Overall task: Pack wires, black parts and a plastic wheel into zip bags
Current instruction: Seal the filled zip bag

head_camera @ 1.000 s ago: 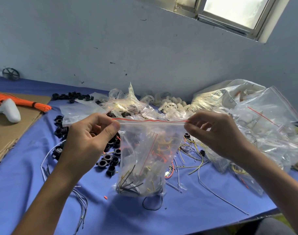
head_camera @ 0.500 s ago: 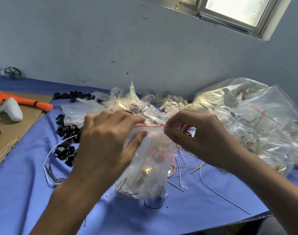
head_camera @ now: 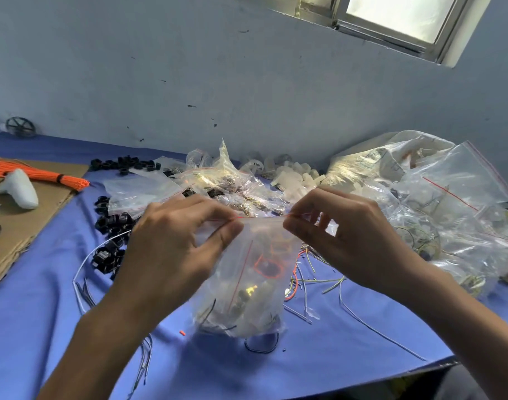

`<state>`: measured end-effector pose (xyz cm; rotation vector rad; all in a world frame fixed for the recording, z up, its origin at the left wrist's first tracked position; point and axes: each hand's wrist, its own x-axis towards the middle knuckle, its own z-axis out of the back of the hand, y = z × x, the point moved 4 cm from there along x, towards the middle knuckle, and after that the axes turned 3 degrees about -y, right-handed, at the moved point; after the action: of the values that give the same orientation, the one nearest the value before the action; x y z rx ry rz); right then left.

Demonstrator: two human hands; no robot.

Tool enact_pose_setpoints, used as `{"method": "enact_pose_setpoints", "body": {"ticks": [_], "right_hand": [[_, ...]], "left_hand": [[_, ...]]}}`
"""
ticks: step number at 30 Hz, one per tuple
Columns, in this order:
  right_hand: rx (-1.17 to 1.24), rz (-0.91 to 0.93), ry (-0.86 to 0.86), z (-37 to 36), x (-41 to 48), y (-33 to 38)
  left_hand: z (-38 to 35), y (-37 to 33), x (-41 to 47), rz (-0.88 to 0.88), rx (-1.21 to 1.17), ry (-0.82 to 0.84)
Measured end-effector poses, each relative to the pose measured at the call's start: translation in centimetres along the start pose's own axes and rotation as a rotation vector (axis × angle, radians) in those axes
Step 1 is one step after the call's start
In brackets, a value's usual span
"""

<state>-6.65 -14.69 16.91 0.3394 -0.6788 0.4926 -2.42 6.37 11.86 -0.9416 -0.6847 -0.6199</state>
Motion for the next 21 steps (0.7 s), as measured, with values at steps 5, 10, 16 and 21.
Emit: {"method": "enact_pose_setpoints", "body": {"ticks": [5, 10, 16, 21], "right_hand": [[0.03, -0.071, -0.039, 0.7, -0.4, -1.8], [0.24, -0.293, -0.144, -0.4, -1.4, -3.1], [0.666, -0.521, 0.213, -6.7, -6.4, -2.2], [0.624, -0.651, 0.284, -8.9, -7.7, -2.5]], "left_hand": [[1.4, 2.6, 0.1, 0.065, 0.041, 0.001], [0.9, 5.1, 0.0, 0.184, -0.1, 0.004], [-0.7, 5.2, 0.0, 0.184, -0.292, 0.021], [-1.6, 5.0, -0.3, 0.181, -0.362, 0.074]]}}
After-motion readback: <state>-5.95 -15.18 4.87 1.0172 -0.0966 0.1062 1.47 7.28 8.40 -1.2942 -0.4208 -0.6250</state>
